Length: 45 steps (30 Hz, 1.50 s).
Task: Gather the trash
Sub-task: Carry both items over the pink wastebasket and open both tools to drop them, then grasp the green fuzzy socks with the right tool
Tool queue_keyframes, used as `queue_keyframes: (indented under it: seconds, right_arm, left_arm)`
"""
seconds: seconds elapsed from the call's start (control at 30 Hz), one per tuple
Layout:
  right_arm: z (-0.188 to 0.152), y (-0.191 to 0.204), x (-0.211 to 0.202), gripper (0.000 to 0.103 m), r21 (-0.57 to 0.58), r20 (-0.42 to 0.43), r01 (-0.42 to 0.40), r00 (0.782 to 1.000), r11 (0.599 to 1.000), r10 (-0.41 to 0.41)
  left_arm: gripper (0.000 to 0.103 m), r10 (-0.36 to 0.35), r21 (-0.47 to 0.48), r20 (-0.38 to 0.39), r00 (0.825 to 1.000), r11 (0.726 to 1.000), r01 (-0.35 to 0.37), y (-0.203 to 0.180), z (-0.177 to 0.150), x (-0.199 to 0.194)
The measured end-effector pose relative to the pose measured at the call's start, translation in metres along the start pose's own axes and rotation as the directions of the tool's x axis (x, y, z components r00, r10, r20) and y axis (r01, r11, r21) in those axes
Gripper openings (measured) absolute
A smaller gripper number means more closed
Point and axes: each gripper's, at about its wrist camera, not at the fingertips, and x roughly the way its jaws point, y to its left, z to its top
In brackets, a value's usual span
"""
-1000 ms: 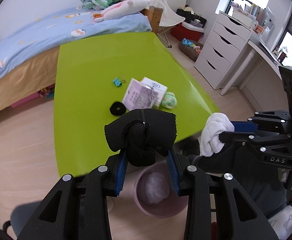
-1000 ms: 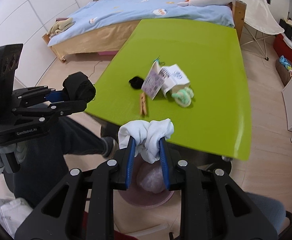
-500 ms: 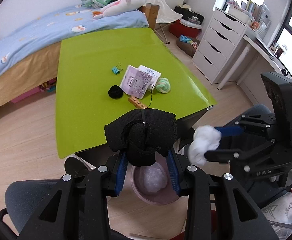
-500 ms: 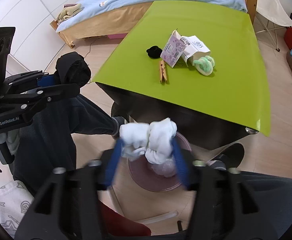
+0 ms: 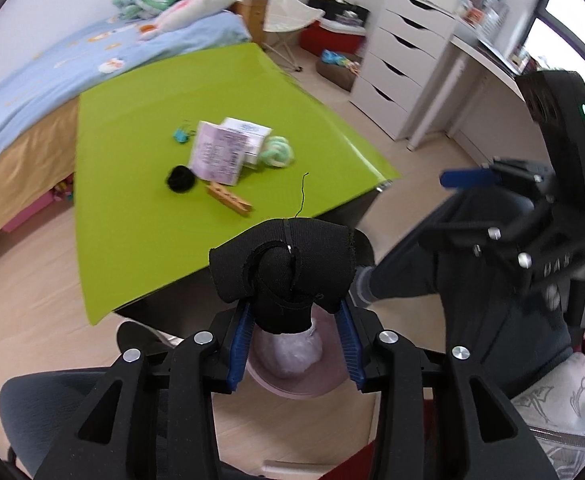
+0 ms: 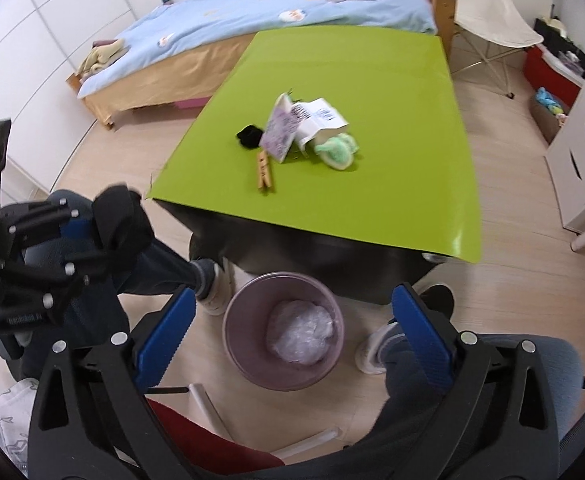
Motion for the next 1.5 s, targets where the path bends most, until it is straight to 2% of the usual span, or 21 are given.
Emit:
queue_keyframes:
  seconds: [0.03,0.1,0.17,0.23,0.67,0.97,1.27,1.5]
  right_arm:
    - [0.0,-0.003,-0.002,0.097,0.006,0.004,0.002,1.0,1.0,-0.002]
    - [-0.001,-0.006,-0.004,0.097,0.015,0.008,0.001,1.0,1.0,-0.001]
    - [-0.002,-0.009,-0.003,0.098,0.023,0.008,-0.002,1.0,1.0,0.002]
    - [-0.003,-0.011,-0.003,0.098,0.03,0.007,-0.006,1.0,1.0,0.006]
    - [-0.002,-0.007,0.002,0.1,0.036,0.01,-0.031,0.999,0.999,0.031]
    - [0.006,-0.007,0.005,0.1,0.037,0.014,-0.035,0.999,0.999,0.035]
    - [0.045,-0.014,0.022,0.1,-0.001,0.014,-0.05,0.999,0.999,0.05]
    - [0.088,-0.018,0.059,0.1,-0.115,-0.038,-0.038,0.999,0.993,0.034]
  left_arm:
    - [0.051,-0.009,0.009,-0.003,1.0,1.0,0.009,-0.003,0.0,0.001]
    - [0.058,-0.029,0.016,-0.013,0.999,0.999,0.029,-0.006,0.002,0.004]
    - [0.079,-0.037,0.015,-0.014,0.999,0.999,0.037,-0.008,0.002,0.008]
    - [0.085,-0.034,0.003,-0.016,0.999,0.999,0.034,-0.007,0.003,0.011]
    - [0.086,0.04,-0.109,-0.016,0.999,0.993,-0.041,0.022,0.003,0.011]
    - [0.086,0.044,-0.167,0.005,0.999,0.985,-0.042,0.039,0.006,0.009]
    - [0.086,0.062,-0.186,0.041,0.997,0.981,-0.053,0.054,0.02,0.006]
    - [0.086,0.078,-0.208,0.054,0.995,0.976,-0.065,0.067,0.029,0.005]
